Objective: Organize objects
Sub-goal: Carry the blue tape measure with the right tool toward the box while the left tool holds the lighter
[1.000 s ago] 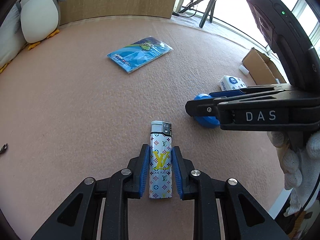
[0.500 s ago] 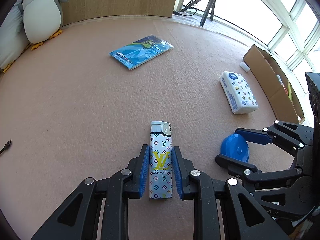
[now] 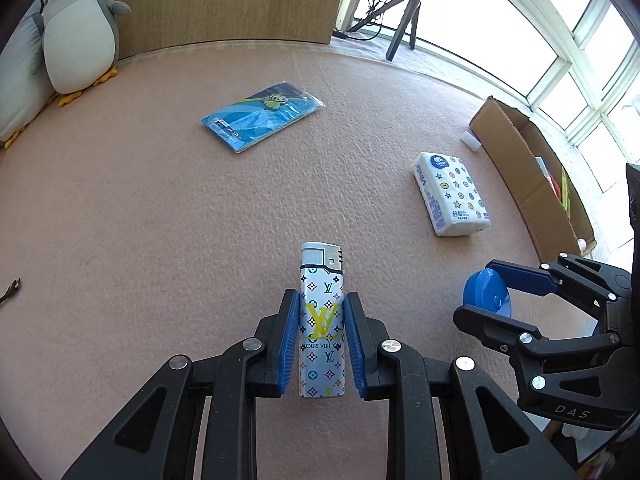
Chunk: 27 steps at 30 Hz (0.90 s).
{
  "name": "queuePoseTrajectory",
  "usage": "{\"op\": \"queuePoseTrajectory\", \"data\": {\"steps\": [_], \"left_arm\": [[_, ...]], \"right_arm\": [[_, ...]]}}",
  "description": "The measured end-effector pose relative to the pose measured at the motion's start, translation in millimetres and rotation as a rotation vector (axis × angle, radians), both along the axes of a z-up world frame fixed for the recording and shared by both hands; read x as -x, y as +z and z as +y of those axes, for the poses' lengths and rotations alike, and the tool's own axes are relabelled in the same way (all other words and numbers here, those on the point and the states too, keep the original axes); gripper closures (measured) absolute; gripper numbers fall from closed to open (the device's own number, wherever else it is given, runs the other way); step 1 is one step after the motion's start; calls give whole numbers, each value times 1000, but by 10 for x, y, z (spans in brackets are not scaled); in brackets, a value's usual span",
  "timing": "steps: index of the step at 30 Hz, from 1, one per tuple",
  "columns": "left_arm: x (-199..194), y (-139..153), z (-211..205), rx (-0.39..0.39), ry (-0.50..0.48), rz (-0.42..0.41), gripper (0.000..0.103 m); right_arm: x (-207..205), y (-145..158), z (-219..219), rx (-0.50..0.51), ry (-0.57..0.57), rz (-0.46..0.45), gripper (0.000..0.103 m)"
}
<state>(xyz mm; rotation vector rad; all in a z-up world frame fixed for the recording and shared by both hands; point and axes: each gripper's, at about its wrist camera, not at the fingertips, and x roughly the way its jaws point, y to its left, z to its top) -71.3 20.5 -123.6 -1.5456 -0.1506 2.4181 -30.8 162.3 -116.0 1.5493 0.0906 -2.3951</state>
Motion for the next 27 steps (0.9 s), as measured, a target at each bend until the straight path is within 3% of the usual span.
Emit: {"op": "queuePoseTrajectory", "data": {"steps": [10,20,27], "left_arm": [[214,402,514,-36,-78,77,78],[630,750,1500,-63,-197,166,78],[1004,749,2289,-105,-247,169,78]], "right_arm": [[-79,445,605,21,-119,93,57],[-70,783,1545,15,-282,169,57],[69,850,2113,-8,-356,190,57]]}}
